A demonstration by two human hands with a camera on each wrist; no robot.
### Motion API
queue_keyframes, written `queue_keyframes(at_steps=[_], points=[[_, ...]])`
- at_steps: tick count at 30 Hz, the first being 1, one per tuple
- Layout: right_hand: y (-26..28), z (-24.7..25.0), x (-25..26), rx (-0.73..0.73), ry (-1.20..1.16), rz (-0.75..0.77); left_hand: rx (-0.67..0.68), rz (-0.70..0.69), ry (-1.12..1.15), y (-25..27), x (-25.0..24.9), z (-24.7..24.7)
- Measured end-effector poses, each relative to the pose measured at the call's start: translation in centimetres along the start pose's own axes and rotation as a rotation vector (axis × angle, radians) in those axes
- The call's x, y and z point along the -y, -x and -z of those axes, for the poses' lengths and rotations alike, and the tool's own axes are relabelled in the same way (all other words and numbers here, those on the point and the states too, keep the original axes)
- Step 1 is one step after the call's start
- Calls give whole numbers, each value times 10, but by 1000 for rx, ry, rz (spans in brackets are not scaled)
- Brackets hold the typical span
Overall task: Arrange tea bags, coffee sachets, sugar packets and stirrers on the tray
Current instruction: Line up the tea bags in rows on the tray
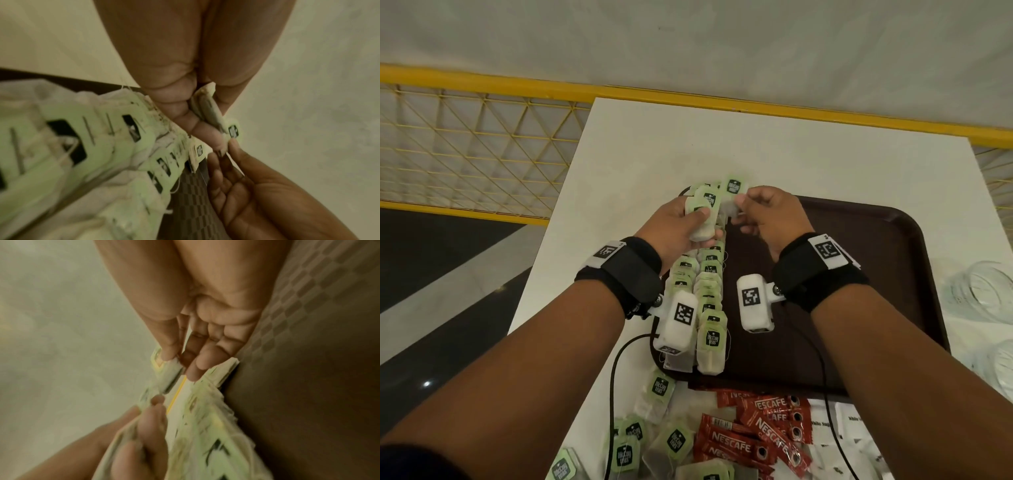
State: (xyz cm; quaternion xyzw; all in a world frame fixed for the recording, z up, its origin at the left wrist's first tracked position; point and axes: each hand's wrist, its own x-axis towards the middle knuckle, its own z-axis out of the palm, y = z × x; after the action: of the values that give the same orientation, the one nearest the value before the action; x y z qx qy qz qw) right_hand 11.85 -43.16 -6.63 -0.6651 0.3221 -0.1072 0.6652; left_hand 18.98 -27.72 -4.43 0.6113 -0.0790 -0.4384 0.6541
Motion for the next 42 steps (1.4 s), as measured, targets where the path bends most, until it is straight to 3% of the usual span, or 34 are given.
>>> queue_keyframes(at_steps=[3, 13, 21, 24, 30, 37, 42], points=[[-8, 12, -7, -76, -15, -59, -39, -6, 17, -1, -4, 4], [-21, 21, -25, -116, 385, -69, -106, 67, 142, -6, -8, 6], [-28, 16, -28, -190, 635, -22, -15, 10, 27, -6, 4, 8], [-23, 16, -20, -209, 593, 41, -4, -5, -19, -7, 5, 9], [1, -1, -2, 109, 208, 51, 3, -59, -100, -9, 5, 4], [-4, 6, -8, 34, 60, 10, -32, -76, -72, -8, 6, 5], [-11, 21, -20, -58, 321, -13, -76, -37, 5, -7, 5, 16]])
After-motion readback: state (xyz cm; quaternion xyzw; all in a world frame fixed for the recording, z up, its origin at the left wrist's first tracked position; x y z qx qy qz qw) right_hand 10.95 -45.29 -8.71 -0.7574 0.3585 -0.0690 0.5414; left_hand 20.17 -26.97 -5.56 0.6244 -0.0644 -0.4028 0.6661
